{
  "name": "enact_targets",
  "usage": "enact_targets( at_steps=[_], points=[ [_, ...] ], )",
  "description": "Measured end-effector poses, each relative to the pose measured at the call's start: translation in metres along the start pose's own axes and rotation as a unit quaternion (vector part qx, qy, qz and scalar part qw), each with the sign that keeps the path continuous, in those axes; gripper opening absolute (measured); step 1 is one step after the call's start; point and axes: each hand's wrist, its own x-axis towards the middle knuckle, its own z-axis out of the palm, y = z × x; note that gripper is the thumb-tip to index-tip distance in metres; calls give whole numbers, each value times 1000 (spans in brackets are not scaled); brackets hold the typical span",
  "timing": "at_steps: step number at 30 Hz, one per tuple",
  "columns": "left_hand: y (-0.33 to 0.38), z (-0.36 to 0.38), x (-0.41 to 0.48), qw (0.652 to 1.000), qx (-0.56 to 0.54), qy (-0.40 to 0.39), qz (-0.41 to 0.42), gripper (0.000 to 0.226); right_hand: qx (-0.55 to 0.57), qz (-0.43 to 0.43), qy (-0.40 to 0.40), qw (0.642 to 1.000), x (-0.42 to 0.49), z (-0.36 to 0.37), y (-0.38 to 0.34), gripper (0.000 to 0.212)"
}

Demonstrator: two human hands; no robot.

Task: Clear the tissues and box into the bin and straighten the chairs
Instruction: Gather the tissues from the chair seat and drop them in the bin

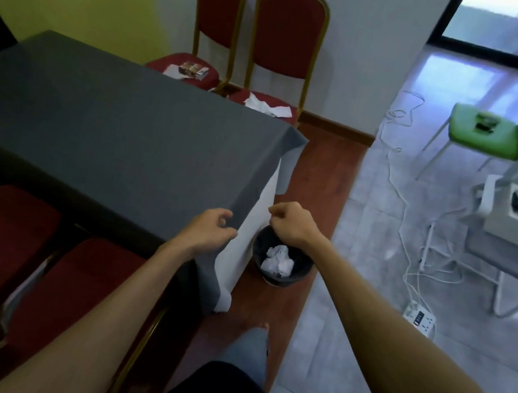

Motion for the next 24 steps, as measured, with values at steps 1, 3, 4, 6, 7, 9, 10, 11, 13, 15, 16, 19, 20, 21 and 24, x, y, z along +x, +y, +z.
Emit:
enact_targets(
  at_steps=[1,3,4,6,7,9,10,11,13,15,16,19,20,21,24],
  points=[
    [6,3,12,1000,2,-10,2,62,2,4,-1,1000,9,-6,6,47],
    [22,10,39,1000,3,-22,11,62,4,13,-3,1000,32,-19,17,46],
    [30,13,54,1000,2,-25,15,62,4,18,-4,1000,44,-26,22,46],
    [49,19,85,1000,-2,-26,16,62,-1,26,-8,1000,70,-40,29,48],
    [58,21,101,1000,-7,-24,15,61,-2,26,-12,1000,83,-46,32,48],
    [74,23,128,1000,-19,-21,4,60,-17,24,-31,999,110,-54,37,48],
    [81,23,141,1000,-23,-20,-5,60,-27,23,-44,998,122,-59,39,48],
    [88,23,152,999,-27,-19,-14,61,-29,26,-56,998,134,-64,41,48],
    [102,23,173,999,-34,-15,-28,60,-29,27,-67,997,156,-75,45,47],
    [118,22,196,999,-38,-14,-36,59,-29,24,-72,997,177,-90,48,48],
    [127,21,207,998,-39,-16,-38,58,-25,28,-73,997,186,-100,50,49],
    [151,22,234,999,-32,-26,-36,57,-15,36,-74,996,205,-125,57,52],
    [157,23,243,999,-30,-27,-35,56,-13,35,-71,997,211,-133,60,51],
    [164,24,252,999,-30,-27,-35,56,-11,34,-67,997,218,-141,63,48],
    [185,29,280,999,-28,-27,-34,54,-2,34,-64,997,236,-163,76,42]
  ],
)
